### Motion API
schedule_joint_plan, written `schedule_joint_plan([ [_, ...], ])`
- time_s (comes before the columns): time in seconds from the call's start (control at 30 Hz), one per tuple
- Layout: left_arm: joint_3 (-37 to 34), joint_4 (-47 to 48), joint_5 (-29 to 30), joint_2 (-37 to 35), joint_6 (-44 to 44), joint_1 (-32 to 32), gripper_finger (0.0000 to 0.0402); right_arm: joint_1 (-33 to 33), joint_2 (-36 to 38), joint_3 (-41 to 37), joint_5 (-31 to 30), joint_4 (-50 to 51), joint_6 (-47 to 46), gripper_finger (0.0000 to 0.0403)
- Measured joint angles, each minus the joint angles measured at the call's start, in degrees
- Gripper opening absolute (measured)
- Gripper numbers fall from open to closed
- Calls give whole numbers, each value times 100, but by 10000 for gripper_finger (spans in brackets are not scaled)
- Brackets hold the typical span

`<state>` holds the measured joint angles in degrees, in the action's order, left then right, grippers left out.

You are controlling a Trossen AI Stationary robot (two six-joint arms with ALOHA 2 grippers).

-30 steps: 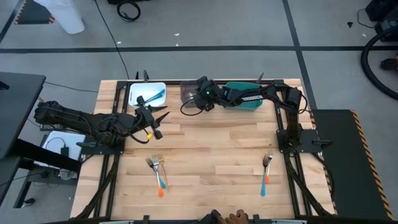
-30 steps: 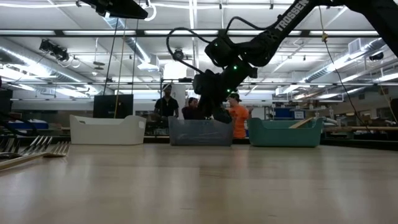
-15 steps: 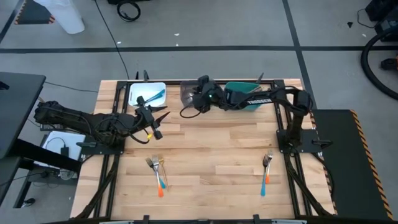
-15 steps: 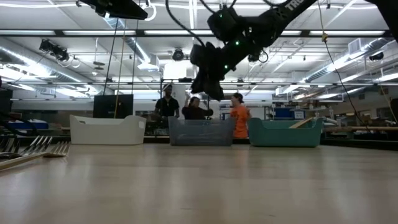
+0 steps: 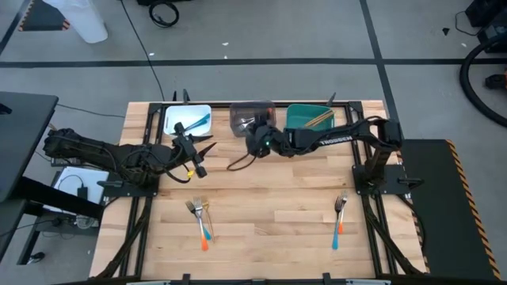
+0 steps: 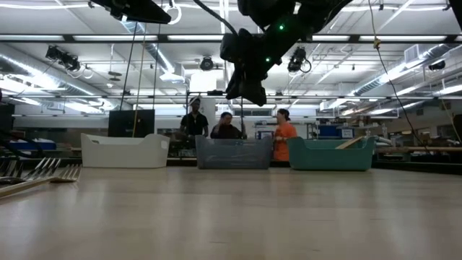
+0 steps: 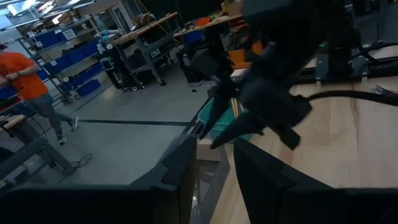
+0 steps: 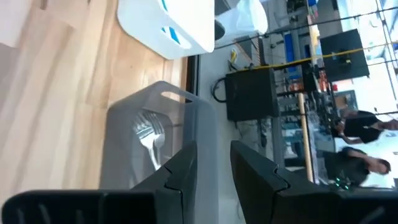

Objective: Sort silverware by color (type)
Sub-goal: Put the gold fork into the green bin

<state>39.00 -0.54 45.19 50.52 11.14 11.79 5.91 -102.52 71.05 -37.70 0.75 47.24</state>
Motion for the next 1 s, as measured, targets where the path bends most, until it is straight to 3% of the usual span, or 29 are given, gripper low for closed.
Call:
schedule_joint_plan([
  [0.27, 0, 293, -62, 0, -106, 166, 117, -672, 0, 0, -1325, 77, -627, 106],
  [0.43, 2, 691, -814, -2, 25, 333, 117, -1159, 0, 0, -1975, 365, -880, 102],
  [0.63, 2, 1255, -1687, -2, -211, 530, 117, -1679, 0, 0, -1939, 732, -1442, 100],
  [0.83, 4, 1916, -2170, 10, -1280, 610, 117, -2105, 0, 0, -1913, 750, -2128, 100],
  [1.0, 4, 2523, -2633, 212, -2126, 610, 117, -2348, 0, 0, -1460, 751, -3104, 100],
])
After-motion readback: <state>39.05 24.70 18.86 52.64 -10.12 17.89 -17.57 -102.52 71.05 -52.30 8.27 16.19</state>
